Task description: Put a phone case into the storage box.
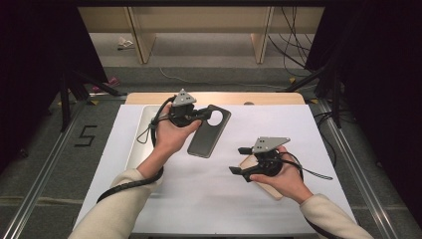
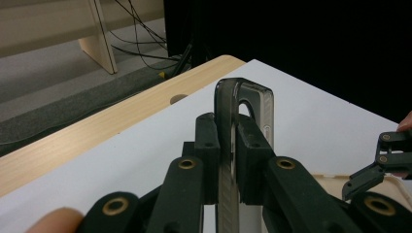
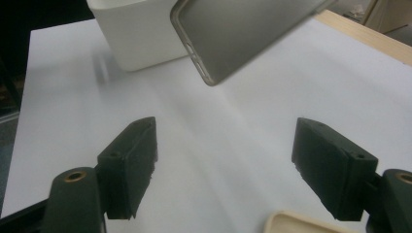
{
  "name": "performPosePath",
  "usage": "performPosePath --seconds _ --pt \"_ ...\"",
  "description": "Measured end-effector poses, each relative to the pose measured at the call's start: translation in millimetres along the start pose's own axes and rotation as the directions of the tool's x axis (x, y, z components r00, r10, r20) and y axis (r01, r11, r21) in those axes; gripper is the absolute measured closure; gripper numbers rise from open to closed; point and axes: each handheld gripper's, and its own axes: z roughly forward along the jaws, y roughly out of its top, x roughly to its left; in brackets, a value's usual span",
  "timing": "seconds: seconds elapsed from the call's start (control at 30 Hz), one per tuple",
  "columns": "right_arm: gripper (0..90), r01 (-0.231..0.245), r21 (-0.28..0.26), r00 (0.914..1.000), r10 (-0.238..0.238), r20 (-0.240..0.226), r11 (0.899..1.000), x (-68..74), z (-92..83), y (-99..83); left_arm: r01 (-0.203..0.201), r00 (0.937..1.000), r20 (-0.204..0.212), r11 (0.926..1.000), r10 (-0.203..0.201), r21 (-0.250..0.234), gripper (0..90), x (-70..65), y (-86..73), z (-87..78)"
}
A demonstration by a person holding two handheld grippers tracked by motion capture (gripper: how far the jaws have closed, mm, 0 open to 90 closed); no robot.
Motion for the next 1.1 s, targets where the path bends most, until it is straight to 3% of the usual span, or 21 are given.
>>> performPosePath --seconds 0.33,0.6,1.1 --pt "25.1 -0.048 -0.025 0.9982 0.049 0.033 0.999 -9.0 -10.7 -7.3 0.01 0.9999 0.009 0.9993 -0.009 -0.037 81.0 7.7 1.7 -10.3" --pt "25.1 -0.065 -0.034 0.9964 0.066 0.052 0.997 -12.5 -17.2 -12.8 -0.008 0.9998 0.019 0.9968 0.009 -0.08 80.9 15.4 6.5 -21.5" --pt "22.9 -0.097 -0.058 0.9912 0.102 0.084 0.994 -17.6 -25.8 -19.1 -0.036 0.9993 -0.017 0.9919 0.034 -0.122 80.9 35.2 11.9 -37.4"
